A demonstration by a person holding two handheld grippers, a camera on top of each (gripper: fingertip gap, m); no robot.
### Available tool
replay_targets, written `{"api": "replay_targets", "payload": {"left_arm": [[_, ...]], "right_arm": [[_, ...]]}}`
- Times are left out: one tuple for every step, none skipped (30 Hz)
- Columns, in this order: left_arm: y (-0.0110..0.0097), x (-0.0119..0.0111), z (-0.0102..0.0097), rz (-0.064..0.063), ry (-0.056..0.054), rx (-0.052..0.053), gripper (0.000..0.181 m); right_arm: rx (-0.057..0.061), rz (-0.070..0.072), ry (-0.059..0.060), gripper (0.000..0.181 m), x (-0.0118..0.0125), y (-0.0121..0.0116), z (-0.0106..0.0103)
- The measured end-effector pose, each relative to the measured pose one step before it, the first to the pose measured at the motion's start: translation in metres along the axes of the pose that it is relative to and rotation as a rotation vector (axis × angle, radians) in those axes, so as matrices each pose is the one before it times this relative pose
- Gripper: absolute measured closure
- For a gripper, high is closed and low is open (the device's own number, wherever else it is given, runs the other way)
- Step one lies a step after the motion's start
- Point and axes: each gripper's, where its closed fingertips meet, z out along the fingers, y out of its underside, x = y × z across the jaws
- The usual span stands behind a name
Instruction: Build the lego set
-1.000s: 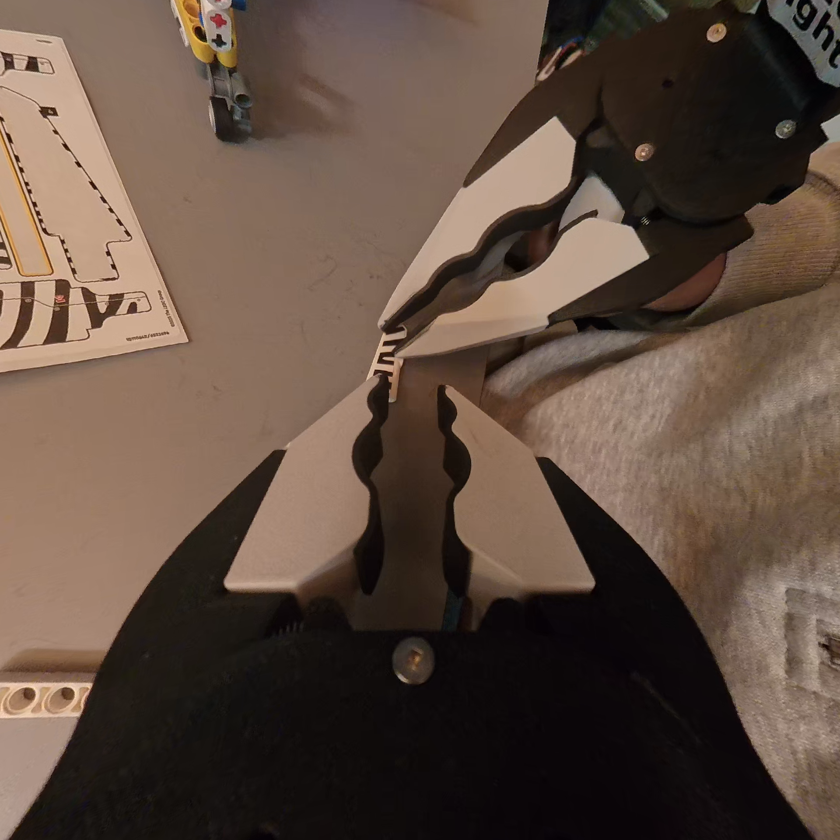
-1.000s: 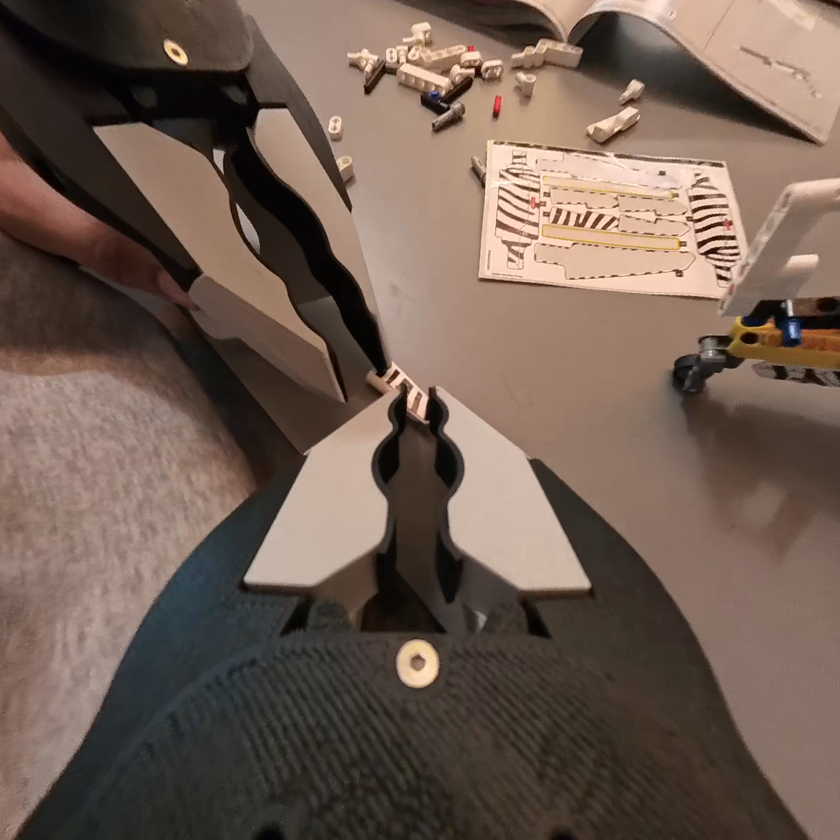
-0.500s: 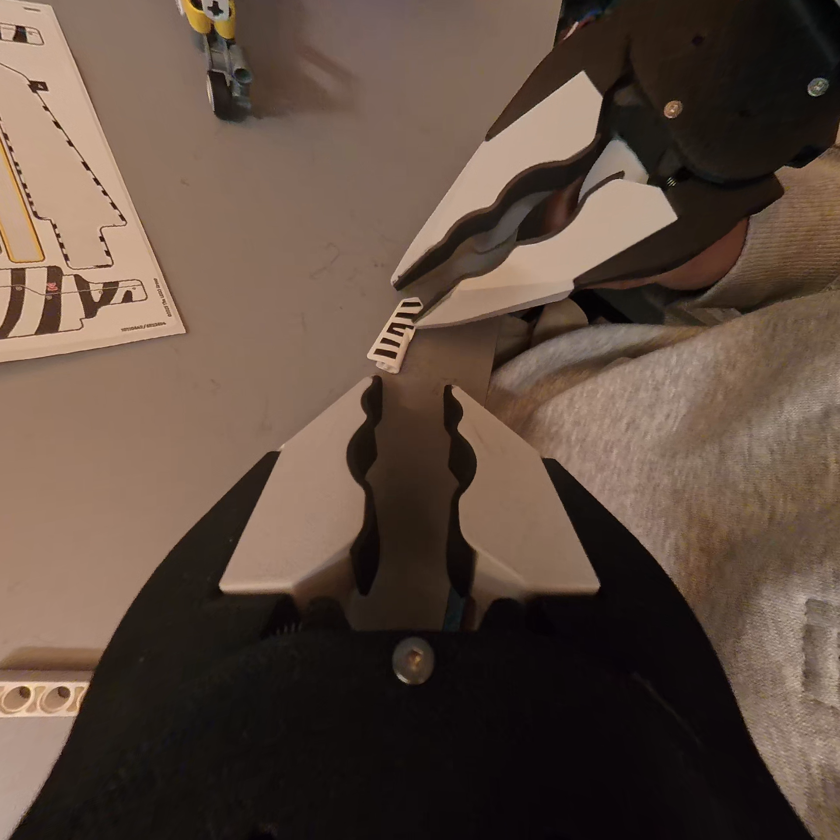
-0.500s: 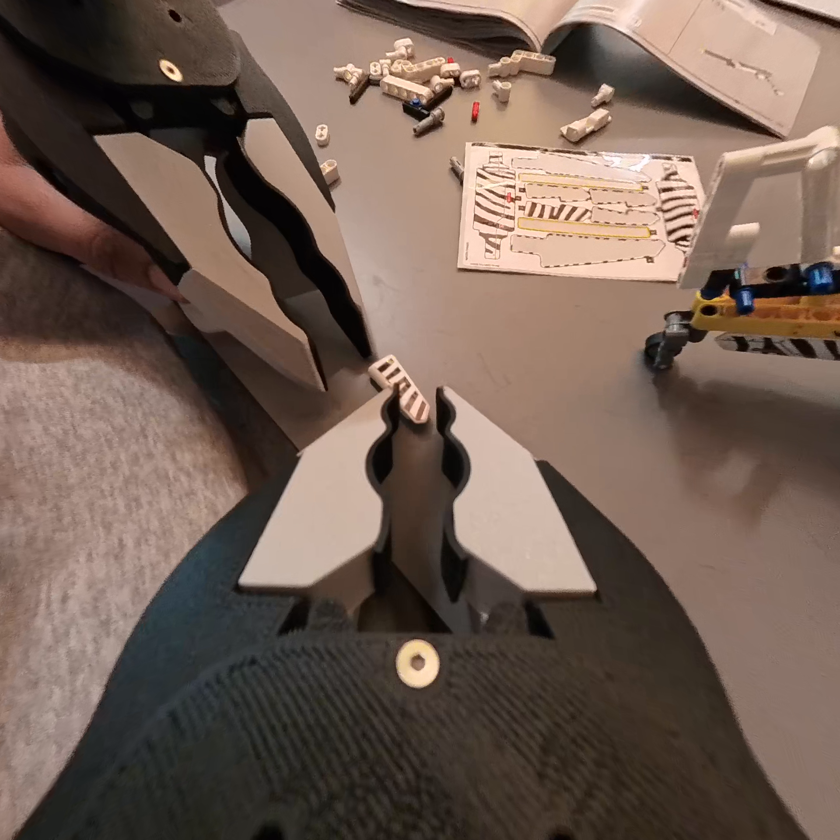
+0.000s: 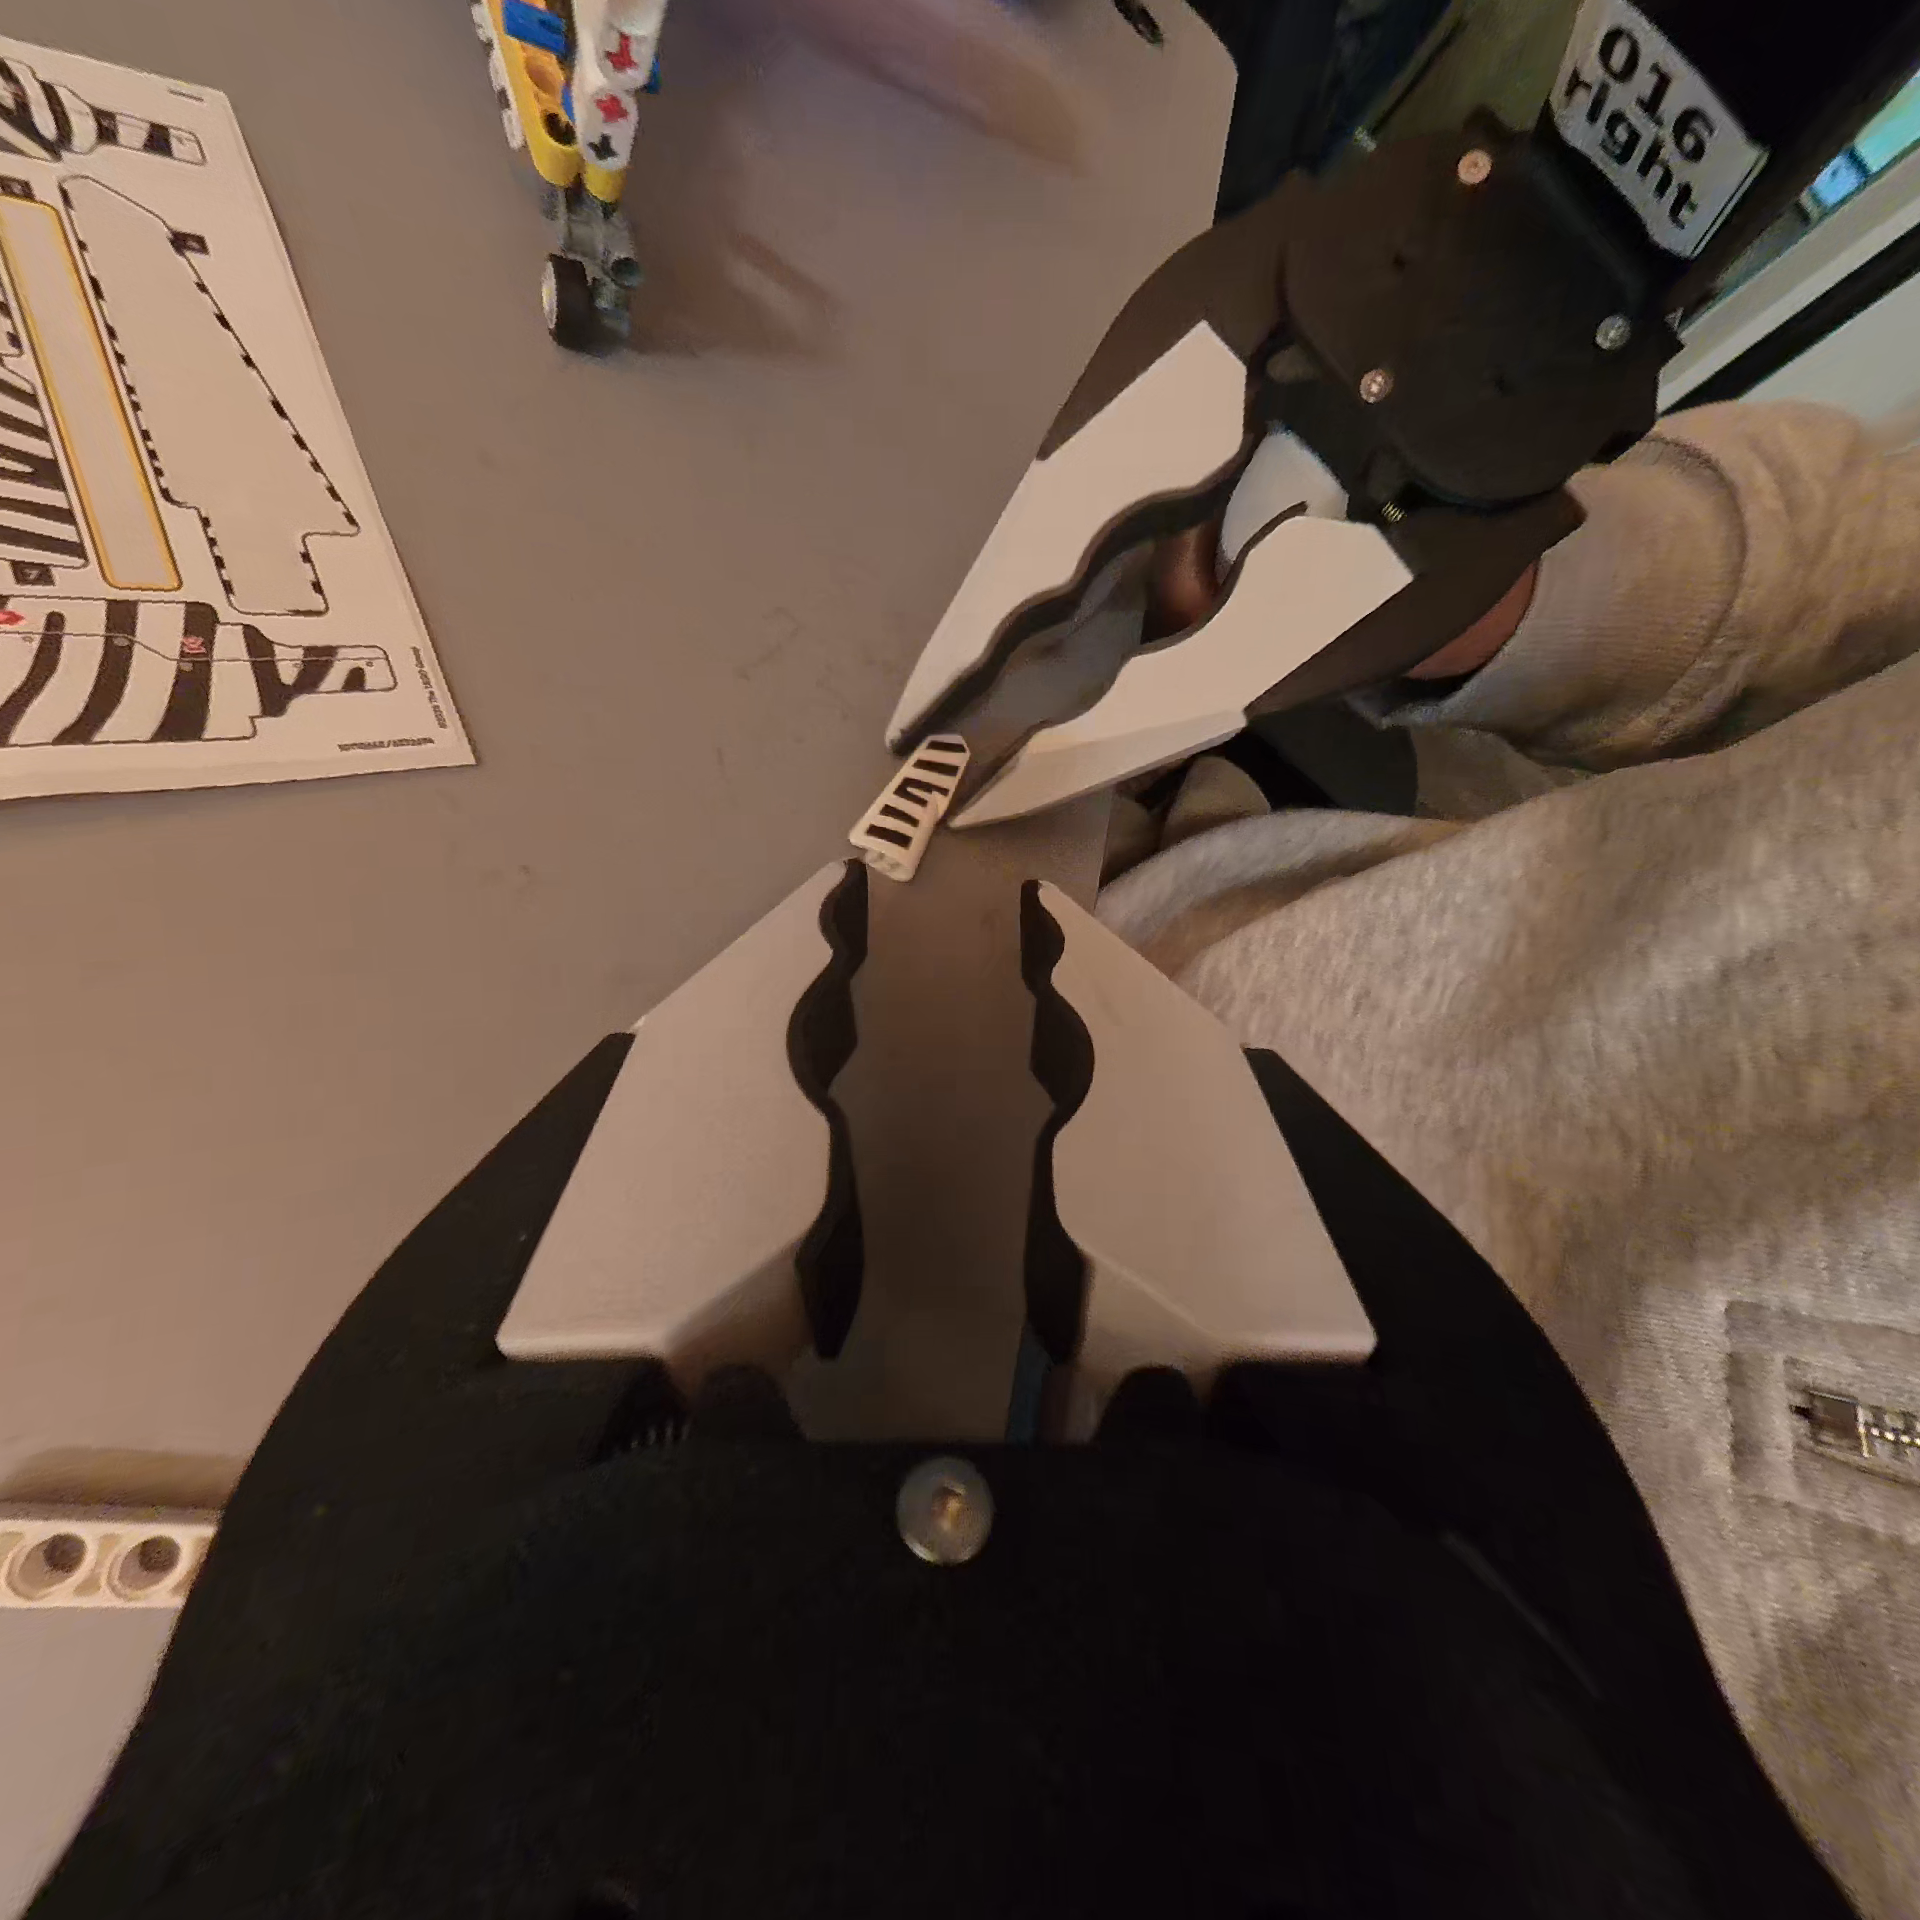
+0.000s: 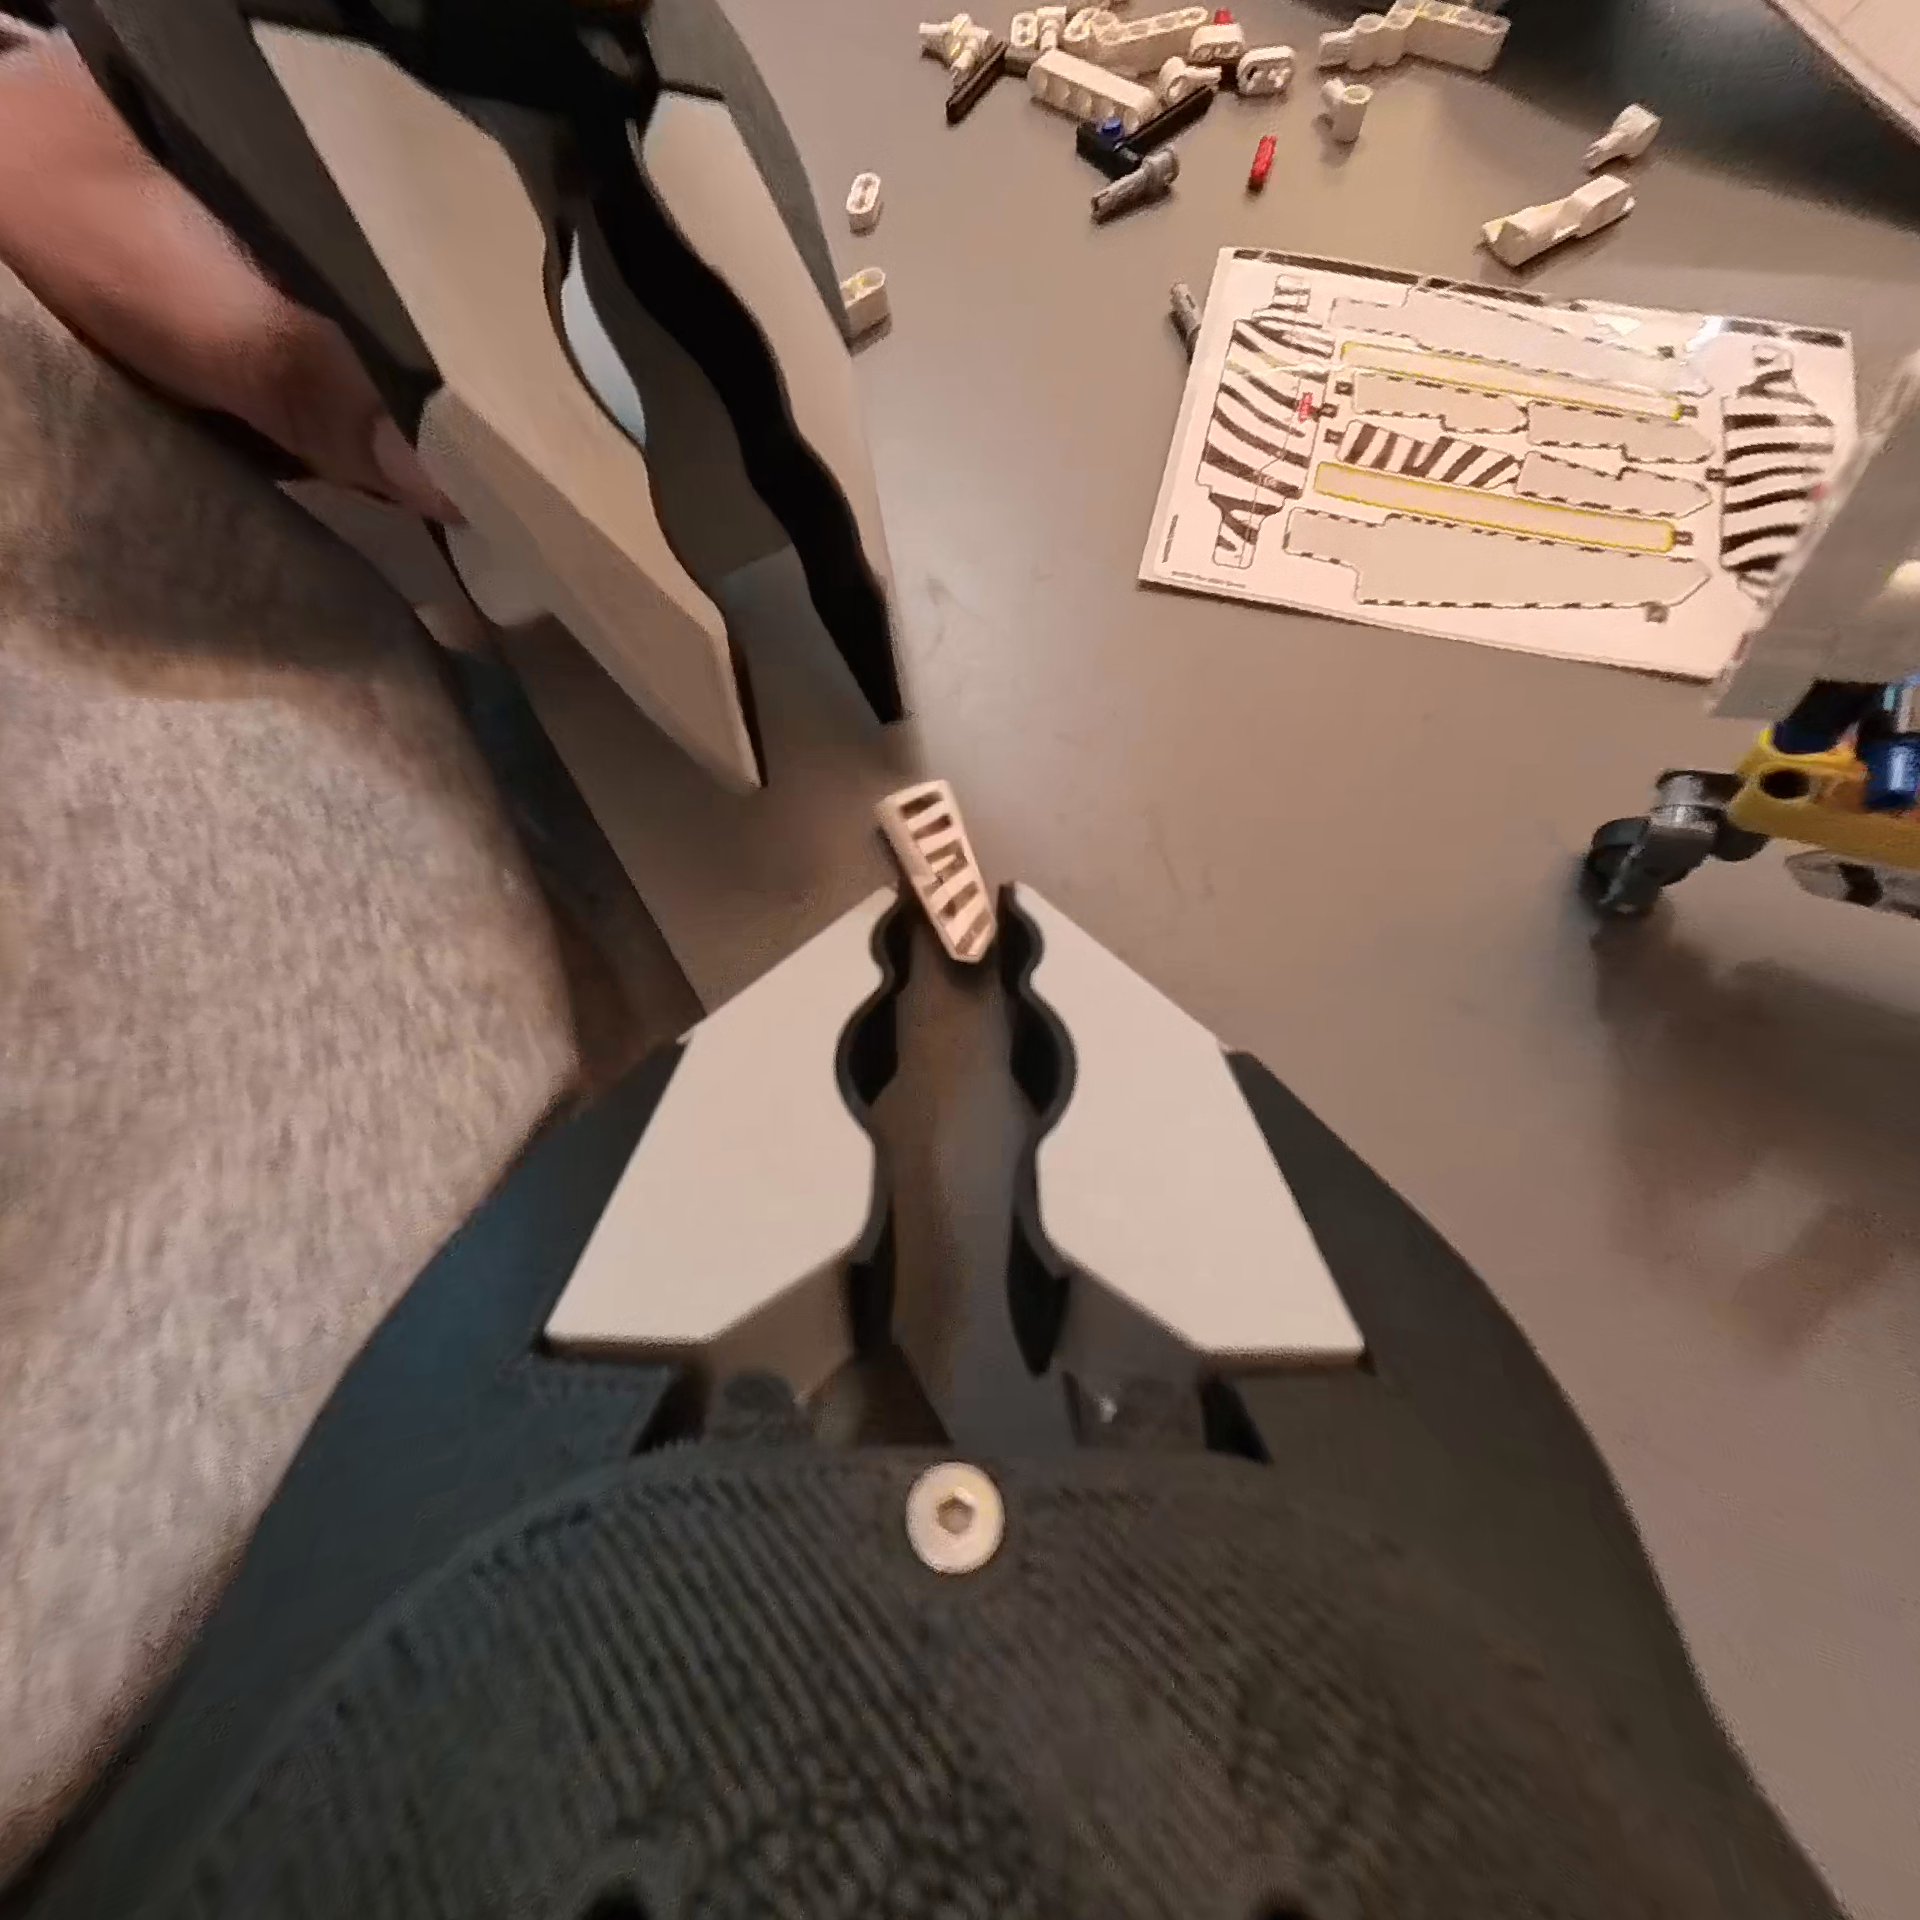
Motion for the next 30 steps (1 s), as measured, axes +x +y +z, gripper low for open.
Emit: {"api": "replay_targets", "payload": {"left_arm": [[-0.00099, -0.00046, -0.00083, -0.0064, 0.0017, 0.0075, 0.153], [-0.00044, -0.00051, -0.00022, -0.0073, 0.0020, 0.0030, 0.153], [0.00002, -0.00042, 0.00007, -0.0084, 0.0039, -0.0002, 0.152], [-0.00067, -0.00065, -0.00022, -0.0088, 0.0037, 0.0030, 0.152], [-0.00254, -0.00110, -0.00110, -0.0059, -0.0002, 0.0153, 0.151], [-0.00455, -0.00166, -0.00208, -0.0025, -0.0034, 0.0279, 0.150], [-0.00568, -0.00260, -0.00274, -0.0009, -0.0080, 0.0343, 0.148], [-0.00593, -0.00406, -0.00308, -0.0009, -0.0157, 0.0350, 0.146], [-0.00599, -0.00465, -0.00285, -0.0016, -0.0159, 0.0335, 0.144], [-0.00646, -0.00421, -0.00292, -0.0008, -0.0098, 0.0353, 0.142], [-0.00751, -0.00363, -0.00309, -0.0011, -0.0039, 0.0418, 0.141], [-0.00930, -0.00297, -0.00341, 0.0001, -0.0005, 0.0530, 0.139], [-0.01074, -0.00320, -0.00358, -0.0009, -0.0014, 0.0600, 0.136], [-0.01129, -0.00204, -0.00391, 0.0031, 0.0058, 0.0611, 0.137], [-0.01108, -0.00222, -0.00342, 0.0044, 0.0043, 0.0583, 0.139], [-0.01056, -0.00246, -0.00286, 0.0062, 0.0020, 0.0523, 0.140], [-0.00880, -0.00296, -0.00186, 0.0094, -0.0031, 0.0414, 0.142], [-0.00577, -0.00340, -0.00049, 0.0080, -0.0078, 0.0226, 0.144], [-0.00255, -0.00230, 0.00090, 0.0064, -0.0043, 0.0050, 0.145], [0.00009, -0.00219, 0.00202, 0.0017, -0.0066, -0.0062, 0.145], [0.00158, -0.00086, 0.00254, -0.0010, -0.0028, -0.0096, 0.145], [0.00141, -0.00042, 0.00266, -0.0012, -0.0026, -0.0002, 0.145], [0.00099, -0.00055, 0.00264, -0.0005, -0.0072, 0.0093, 0.145], [0.00061, -0.00021, 0.00288, -0.0005, -0.0053, 0.0157, 0.145], [-0.00035, 0.00083, 0.00282, -0.0031, -0.0001, 0.0217, 0.146], [-0.00137, 0.00226, 0.00269, -0.0075, 0.0086, 0.0225, 0.146], [-0.00125, 0.00325, 0.00261, -0.0017, 0.0144, 0.0144, 0.146], [-0.00001, 0.00180, 0.00275, 0.0059, 0.0042, 0.0037, 0.146], [0.00102, 0.00143, 0.00261, 0.0104, 0.0015, -0.0065, 0.146], [0.00157, 0.00165, 0.00221, 0.0126, 0.0014, -0.0108, 0.147]], "right_arm": [[-0.0042, -0.0206, 0.0059, 0.170, 0.00109, 0.00018, 0.00046], [-0.0009, -0.0199, 0.0032, 0.170, 0.00085, -0.00034, 0.00056], [0.0007, -0.0163, 0.0039, 0.170, 0.00120, -0.00070, 0.00048], [0.0085, -0.0161, 0.0063, 0.171, 0.00156, -0.00208, 0.00024], [0.0196, -0.0139, 0.0095, 0.170, 0.00219, -0.00406, -0.00043], [0.0196, 0.0007, 0.0097, 0.170, 0.00250, -0.00503, -0.00091], [0.0266, -0.0083, 0.0018, 0.171, 0.00183, -0.00663, -0.00081], [0.0316, -0.0138, 0.0138, 0.171, 0.00363, -0.00784, -0.00071], [0.0266, -0.0154, 0.0241, 0.171, 0.00493, -0.00807, -0.00021], [0.0219, -0.0142, 0.0231, 0.171, 0.00488, -0.00883, 0.00015], [0.0289, -0.0184, 0.0263, 0.171, 0.00486, -0.01004, 0.00049], [0.0277, -0.0239, 0.0380, 0.171, 0.00629, -0.00887, 0.00129], [0.0232, -0.0292, 0.0347, 0.171, 0.00550, -0.00673, 0.00249], [0.0202, -0.0280, 0.0293, 0.171, 0.00435, -0.00441, 0.00365], [0.0117, -0.0193, 0.0304, 0.171, 0.00432, -0.00198, 0.00447], [0.0108, -0.0109, 0.0157, 0.171, 0.00176, -0.00132, 0.00476], [0.0160, 0.0007, 0.0076, 0.171, 0.00033, -0.00176, 0.00442], [0.0203, 0.0093, 0.0134, 0.171, 0.00097, -0.00172, 0.00381], [0.0245, 0.0112, 0.0096, 0.171, 0.00042, -0.00168, 0.00315], [0.0202, 0.0090, 0.0134, 0.171, 0.00117, -0.00100, 0.00240], [0.0051, -0.0043, 0.0316, 0.171, 0.00397, -0.00114, 0.00093], [0.0233, -0.0175, 0.0392, 0.171, 0.00501, -0.00360, -0.00033], [0.0231, -0.0110, 0.0392, 0.171, 0.00574, -0.00414, -0.00163], [0.0216, -0.0009, 0.0229, 0.171, 0.00389, -0.00351, -0.00214], [0.0099, 0.0089, -0.0002, 0.171, 0.00025, -0.00075, -0.00248], [0.0042, 0.0110, -0.0131, 0.171, -0.00173, 0.00062, -0.00210], [0.0060, 0.0125, -0.0141, 0.171, -0.00167, 0.00004, -0.00145], [0.0053, 0.0109, -0.0120, 0.171, -0.00127, -0.00021, -0.00066], [0.0018, 0.0039, -0.0074, 0.171, -0.00086, -0.00005, -0.00029], [0.0024, -0.0024, 0.0000, 0.171, -0.00029, -0.00030, -0.00030]]}}
